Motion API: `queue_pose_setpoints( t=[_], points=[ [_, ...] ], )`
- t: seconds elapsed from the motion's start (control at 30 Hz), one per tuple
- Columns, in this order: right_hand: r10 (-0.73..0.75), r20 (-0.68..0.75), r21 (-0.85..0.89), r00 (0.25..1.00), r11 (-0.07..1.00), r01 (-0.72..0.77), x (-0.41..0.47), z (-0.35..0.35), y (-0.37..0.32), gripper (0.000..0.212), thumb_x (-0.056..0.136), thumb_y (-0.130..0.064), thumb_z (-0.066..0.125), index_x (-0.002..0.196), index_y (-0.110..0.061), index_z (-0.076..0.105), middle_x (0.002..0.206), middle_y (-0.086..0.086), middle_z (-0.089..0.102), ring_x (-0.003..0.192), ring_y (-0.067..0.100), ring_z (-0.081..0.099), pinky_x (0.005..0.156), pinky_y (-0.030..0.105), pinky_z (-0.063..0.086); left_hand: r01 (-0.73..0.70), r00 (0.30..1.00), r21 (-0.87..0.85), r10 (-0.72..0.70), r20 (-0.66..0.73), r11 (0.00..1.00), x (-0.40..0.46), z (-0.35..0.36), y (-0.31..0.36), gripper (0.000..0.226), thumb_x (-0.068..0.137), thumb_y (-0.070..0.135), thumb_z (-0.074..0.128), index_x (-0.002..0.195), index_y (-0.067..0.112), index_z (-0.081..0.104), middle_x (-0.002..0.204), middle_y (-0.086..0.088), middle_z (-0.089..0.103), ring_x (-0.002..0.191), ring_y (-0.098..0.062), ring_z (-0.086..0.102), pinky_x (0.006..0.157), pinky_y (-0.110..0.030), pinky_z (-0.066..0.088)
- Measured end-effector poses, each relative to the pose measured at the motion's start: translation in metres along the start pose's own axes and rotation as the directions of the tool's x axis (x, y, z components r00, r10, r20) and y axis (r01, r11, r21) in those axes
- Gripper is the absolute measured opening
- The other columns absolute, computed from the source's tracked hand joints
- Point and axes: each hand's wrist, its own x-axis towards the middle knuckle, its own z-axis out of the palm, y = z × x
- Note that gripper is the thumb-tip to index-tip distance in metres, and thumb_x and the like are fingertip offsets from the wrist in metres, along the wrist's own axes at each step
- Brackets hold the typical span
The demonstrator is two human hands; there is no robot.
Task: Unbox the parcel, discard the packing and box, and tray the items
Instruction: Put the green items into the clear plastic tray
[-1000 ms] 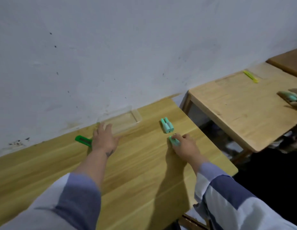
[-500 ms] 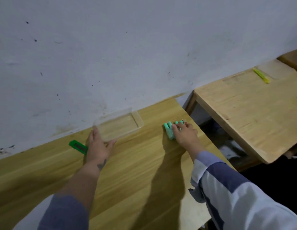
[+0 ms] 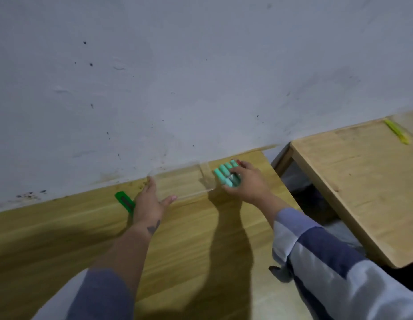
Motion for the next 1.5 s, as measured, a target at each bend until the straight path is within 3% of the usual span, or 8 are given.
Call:
queue_pose_setpoints(
  t=[0.17,0.27,0.37,0.73,1.0,1.17,1.23,1.5],
  points=[
    [-0.292,0.327,-0.177,0.899,0.915,0.362,0.018,-0.011,-0.064,0.053,0.073,-0.04,0.074,0.12,-0.018,0.063,0.128,0.01,0.058,0.116,0.027,0.057,0.097,0.028,0.044,-0.037,0.999,0.055,0.035,0.034,0.998,-0.015,-0.008,-0.005,0.094,0.079,0.043,0.071,0.151,0.012,0.02,0.151,-0.011,0.038,0.137,-0.028,0.038,0.113,-0.035,0.032],
    [-0.247,0.532,-0.24,0.81,0.873,0.424,0.027,0.003,-0.094,0.054,0.074,-0.038,0.073,0.122,-0.016,0.061,0.119,0.007,0.063,0.106,0.028,0.06,0.082,0.026,0.044,-0.053,0.996,0.014,0.052,0.069,0.999,-0.023,-0.013,-0.012,0.095,0.075,0.045,0.075,0.15,0.015,0.024,0.148,-0.008,0.041,0.121,-0.027,0.055,0.108,-0.038,0.039],
    [-0.199,0.631,-0.303,0.75,0.827,0.474,0.032,0.022,-0.113,0.059,0.071,-0.04,0.076,0.123,-0.018,0.059,0.122,0.006,0.06,0.105,0.028,0.059,0.085,0.03,0.047,-0.063,0.994,0.003,0.062,0.091,0.998,-0.027,-0.018,-0.019,0.097,0.074,0.045,0.076,0.15,0.018,0.023,0.15,-0.005,0.04,0.118,-0.024,0.058,0.105,-0.039,0.043],
    [-0.181,0.679,-0.392,0.711,0.729,0.561,0.04,0.044,-0.136,0.063,0.073,-0.04,0.074,0.132,-0.028,0.053,0.141,0.007,0.029,0.126,0.032,0.037,0.106,0.046,0.039,-0.027,0.999,-0.067,0.03,0.035,0.997,-0.031,-0.017,-0.022,0.097,0.074,0.038,0.078,0.151,0.024,0.021,0.152,0.001,0.037,0.13,-0.019,0.047,0.109,-0.038,0.039],
    [-0.245,0.63,-0.19,0.737,0.872,0.452,0.034,0.044,-0.13,0.067,0.072,-0.019,0.078,0.132,-0.031,0.053,0.142,0.005,0.039,0.129,0.03,0.04,0.109,0.045,0.035,-0.036,0.999,-0.019,0.037,0.02,0.999,-0.032,-0.018,-0.021,0.094,0.078,0.041,0.074,0.151,0.023,0.019,0.153,0.002,0.035,0.135,-0.019,0.04,0.11,-0.036,0.037],
    [-0.343,0.336,0.023,0.877,0.934,0.356,0.025,0.041,-0.119,0.038,0.08,-0.012,0.067,0.116,-0.023,0.066,0.127,0.004,0.058,0.117,0.023,0.052,0.1,0.034,0.045,-0.026,0.999,-0.022,0.027,0.022,0.999,-0.033,-0.018,-0.019,0.092,0.079,0.04,0.073,0.151,0.023,0.019,0.153,0.002,0.034,0.135,-0.02,0.04,0.11,-0.039,0.038],
    [-0.299,0.217,-0.04,0.929,0.948,0.315,0.023,0.04,-0.117,0.026,0.084,-0.013,0.062,0.107,-0.022,0.068,0.12,0.006,0.059,0.114,0.025,0.053,0.091,0.031,0.045,-0.025,1.0,-0.013,0.025,0.014,1.0,-0.034,-0.017,-0.017,0.092,0.079,0.04,0.072,0.151,0.023,0.019,0.153,0.001,0.034,0.134,-0.02,0.04,0.11,-0.037,0.037],
    [-0.064,0.293,0.039,0.954,0.998,0.056,0.007,0.051,-0.108,0.031,0.078,-0.022,0.076,0.105,-0.013,0.066,0.118,0.007,0.063,0.103,0.022,0.061,0.076,0.026,0.049,-0.019,1.0,-0.026,0.019,0.007,0.999,-0.037,-0.016,-0.015,0.092,0.08,0.038,0.073,0.151,0.022,0.018,0.154,0.001,0.033,0.136,-0.02,0.038,0.109,-0.036,0.036]
  ],
)
